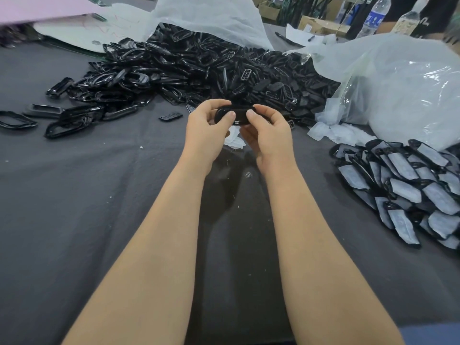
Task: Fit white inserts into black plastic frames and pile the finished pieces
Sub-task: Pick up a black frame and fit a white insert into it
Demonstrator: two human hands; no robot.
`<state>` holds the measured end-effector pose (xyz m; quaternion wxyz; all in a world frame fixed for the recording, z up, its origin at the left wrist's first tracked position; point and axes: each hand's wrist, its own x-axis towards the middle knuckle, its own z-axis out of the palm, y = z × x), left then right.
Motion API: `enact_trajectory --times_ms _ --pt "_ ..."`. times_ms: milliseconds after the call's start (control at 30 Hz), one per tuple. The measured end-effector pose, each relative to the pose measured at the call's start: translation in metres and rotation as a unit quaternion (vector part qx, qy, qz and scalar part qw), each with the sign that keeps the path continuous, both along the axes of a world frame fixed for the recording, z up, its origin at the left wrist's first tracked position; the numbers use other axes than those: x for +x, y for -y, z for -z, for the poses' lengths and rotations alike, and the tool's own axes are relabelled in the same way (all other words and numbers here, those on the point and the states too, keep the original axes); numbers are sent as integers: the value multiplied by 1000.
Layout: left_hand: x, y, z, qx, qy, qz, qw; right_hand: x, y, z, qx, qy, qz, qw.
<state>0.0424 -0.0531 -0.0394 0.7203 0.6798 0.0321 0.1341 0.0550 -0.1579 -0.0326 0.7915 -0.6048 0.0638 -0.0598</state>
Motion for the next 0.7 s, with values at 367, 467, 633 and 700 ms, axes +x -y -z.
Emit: enact_trajectory --times_ms 367,467,633,700 --pt "1 -1 1 -59 -11 2 998 -3 -1 -2 -44 -3 -2 999" --pt "1 -1 1 -25 5 -16 1000 -3 -1 -2 -59 -1 3 998" --pt "1 0 0 -72 -27 -1 997 -4 0 -4 21 -22 -20 999" --pt "0 -1 0 -136 -39 27 990 -4 0 -5 67 -36 -41 996"
